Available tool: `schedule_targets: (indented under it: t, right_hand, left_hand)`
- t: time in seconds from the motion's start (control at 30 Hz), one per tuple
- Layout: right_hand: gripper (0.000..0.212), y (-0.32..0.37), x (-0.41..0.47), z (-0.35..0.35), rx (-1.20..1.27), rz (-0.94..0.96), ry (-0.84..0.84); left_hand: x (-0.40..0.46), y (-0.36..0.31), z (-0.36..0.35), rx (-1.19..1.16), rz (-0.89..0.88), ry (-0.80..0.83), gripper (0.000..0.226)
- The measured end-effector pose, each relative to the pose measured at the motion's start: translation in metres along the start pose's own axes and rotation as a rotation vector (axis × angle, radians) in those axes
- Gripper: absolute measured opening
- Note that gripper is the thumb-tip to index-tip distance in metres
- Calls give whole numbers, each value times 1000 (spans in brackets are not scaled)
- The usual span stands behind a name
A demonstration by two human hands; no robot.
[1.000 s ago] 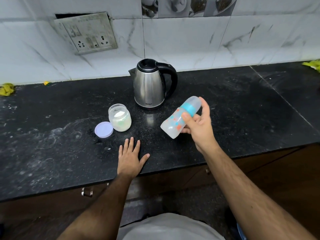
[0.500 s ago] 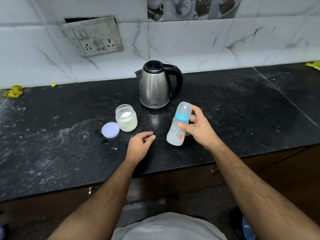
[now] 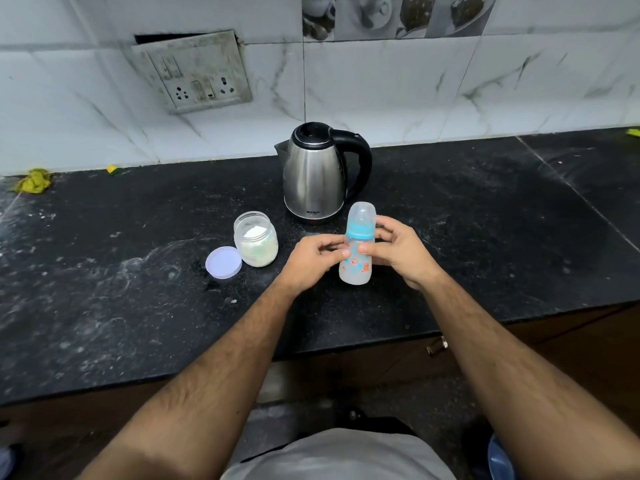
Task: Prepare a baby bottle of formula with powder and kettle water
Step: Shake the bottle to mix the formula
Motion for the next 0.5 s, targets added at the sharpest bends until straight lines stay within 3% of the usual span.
schedule_targets:
  t: [0.13, 0.5]
  right_hand:
    - [51, -4, 20, 4, -22, -35, 46]
    - [61, -20, 90, 22, -120, -56, 140]
  left_hand:
    - [13, 5, 4, -4, 1, -49, 35]
    - [58, 25, 10, -7, 92, -179, 32]
Point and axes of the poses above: each hand's wrist, its own x-axis towards the middle knuckle, its own z-axis out of the back of the hand, y = z × x, the point moved 9 cm from there along x, towards the middle knuckle, and after that the axes turned 4 degrees about -z, right-handed, at the moved point
